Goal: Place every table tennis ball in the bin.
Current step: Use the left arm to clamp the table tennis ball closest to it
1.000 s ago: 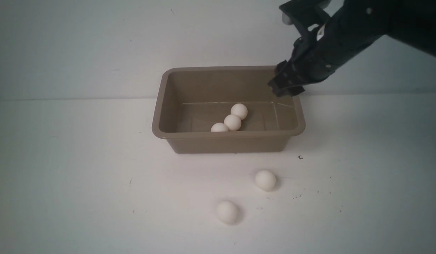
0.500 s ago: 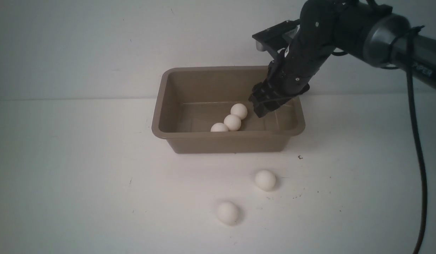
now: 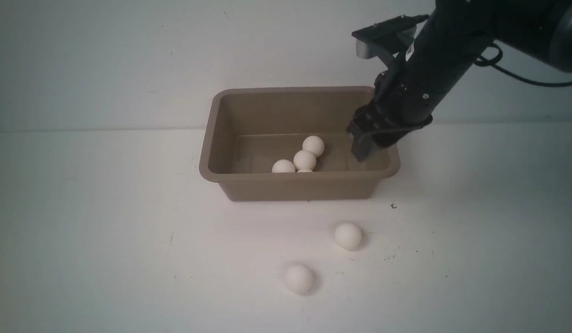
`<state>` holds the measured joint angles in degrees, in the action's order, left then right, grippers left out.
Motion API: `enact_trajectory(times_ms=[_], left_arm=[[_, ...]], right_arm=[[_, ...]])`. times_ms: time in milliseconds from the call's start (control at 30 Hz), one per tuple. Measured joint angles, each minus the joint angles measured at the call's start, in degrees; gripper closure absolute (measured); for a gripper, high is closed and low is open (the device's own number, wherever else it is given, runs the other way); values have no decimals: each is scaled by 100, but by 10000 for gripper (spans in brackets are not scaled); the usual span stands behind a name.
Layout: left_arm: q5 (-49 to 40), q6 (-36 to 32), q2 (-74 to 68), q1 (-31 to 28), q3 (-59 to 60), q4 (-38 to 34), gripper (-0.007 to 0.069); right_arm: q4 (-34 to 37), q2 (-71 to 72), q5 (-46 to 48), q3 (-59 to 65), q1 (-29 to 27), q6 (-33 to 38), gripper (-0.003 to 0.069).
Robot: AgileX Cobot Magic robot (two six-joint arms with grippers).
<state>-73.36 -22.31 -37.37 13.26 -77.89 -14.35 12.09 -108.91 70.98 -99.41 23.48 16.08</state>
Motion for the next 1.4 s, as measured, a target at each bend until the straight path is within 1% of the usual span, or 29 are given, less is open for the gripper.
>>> enact_trajectory(times_ms=[167,333,433,533,767,867,1200,1400], left_arm=[[0,0,0,0,0,152,209],[0,0,0,0,0,175,209],[0,0,0,0,0,175,209],[0,0,0,0,0,180,209],[0,-15,0,0,0,180,209],[0,-40,0,0,0,180,209],[0,-40,0,0,0,175,209],[0,-40,0,0,0,175,209]], right_arm=[[290,287,-184,1245,88,0,295],[315,244,-1076,1944,424,-15,295],[320,181,-1453,1984,584,-154,295],[223,115,-1560,1984,648,-295,295],[-538,-80,-1756,1988,701,-868,291],[-672,-156,-1799,1988,701,-951,290],[-600,-503,-2066,1983,757,-1015,290],[-633,-547,-2382,1976,757,-1080,290]])
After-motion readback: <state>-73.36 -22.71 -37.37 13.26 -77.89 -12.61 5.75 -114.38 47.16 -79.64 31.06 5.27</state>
